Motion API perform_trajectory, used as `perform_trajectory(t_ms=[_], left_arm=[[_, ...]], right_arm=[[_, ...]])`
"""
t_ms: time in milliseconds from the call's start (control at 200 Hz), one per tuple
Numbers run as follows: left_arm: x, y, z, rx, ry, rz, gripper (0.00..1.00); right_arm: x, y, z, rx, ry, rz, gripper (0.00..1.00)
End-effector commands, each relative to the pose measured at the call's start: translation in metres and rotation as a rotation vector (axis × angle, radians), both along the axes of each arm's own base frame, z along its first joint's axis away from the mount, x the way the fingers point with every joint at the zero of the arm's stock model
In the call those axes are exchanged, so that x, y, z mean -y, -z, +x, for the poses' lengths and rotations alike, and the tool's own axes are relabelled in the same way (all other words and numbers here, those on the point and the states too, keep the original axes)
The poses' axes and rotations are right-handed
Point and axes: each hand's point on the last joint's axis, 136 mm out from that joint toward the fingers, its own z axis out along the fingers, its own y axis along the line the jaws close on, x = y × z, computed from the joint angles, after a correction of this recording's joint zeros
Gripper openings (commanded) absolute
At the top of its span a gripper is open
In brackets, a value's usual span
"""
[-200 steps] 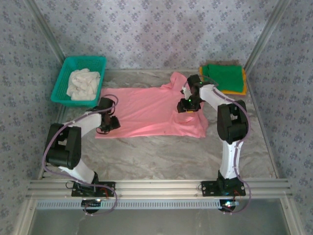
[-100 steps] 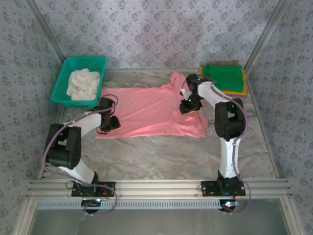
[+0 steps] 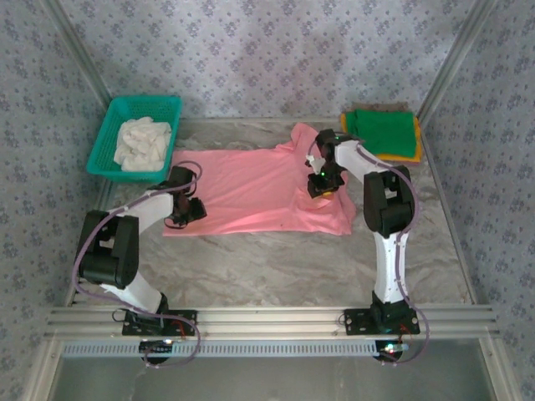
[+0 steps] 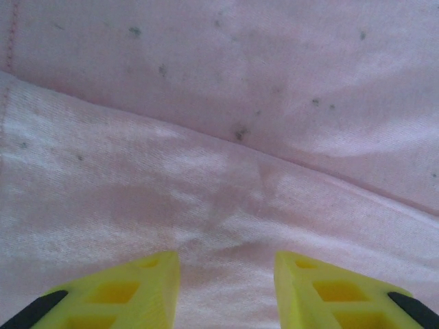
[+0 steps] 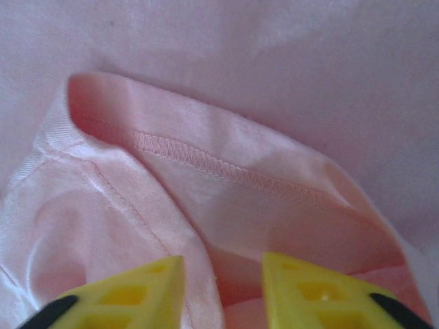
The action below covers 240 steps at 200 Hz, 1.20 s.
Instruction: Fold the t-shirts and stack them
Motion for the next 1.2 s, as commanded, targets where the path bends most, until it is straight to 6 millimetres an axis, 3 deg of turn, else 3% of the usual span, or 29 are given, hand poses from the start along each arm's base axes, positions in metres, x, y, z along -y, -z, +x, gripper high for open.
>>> perform_trajectory(t_ms=[0, 165, 240, 480, 535, 565, 745, 939, 1194], left_arm=[[0.001, -0.002, 0.001, 0.012, 0.007, -0.008, 0.41], [0.0, 0.0, -0.001, 0.01, 0.006, -0.006, 0.41], [0.0, 0.001, -0.001, 0.008, 0.006, -0.004, 0.41], [-0.003, 0.001, -0.002, 0.006, 0.004, 0.001, 0.41], [-0.002, 0.001, -0.002, 0.006, 0.006, 0.0, 0.41], [-0.003, 0.001, -0.002, 0.005, 0.005, 0.001, 0.41], [-0.003, 0.002, -0.003, 0.002, 0.006, 0.001, 0.41], [-0.001, 0.006, -0.001, -0.009, 0.009, -0.009, 0.41], [-0.002, 0.006, -0.003, -0.008, 0.007, -0.009, 0.41]], right_arm=[[-0.006, -0.003, -0.001, -0.005, -0.026, 0.014, 0.25], [-0.014, -0.013, 0.004, 0.026, -0.039, 0.029, 0.13], [-0.019, -0.019, 0.006, 0.043, -0.058, 0.033, 0.0], [-0.022, -0.034, 0.011, 0.077, -0.068, 0.035, 0.0], [-0.015, -0.033, 0.011, 0.078, -0.062, -0.006, 0.32], [-0.012, -0.033, 0.011, 0.08, -0.055, -0.022, 0.4], [0.007, -0.024, 0.002, 0.04, -0.032, -0.059, 0.46], [0.006, -0.011, -0.001, 0.013, -0.043, -0.072, 0.42], [0.008, -0.006, -0.003, -0.001, -0.037, -0.079, 0.47]])
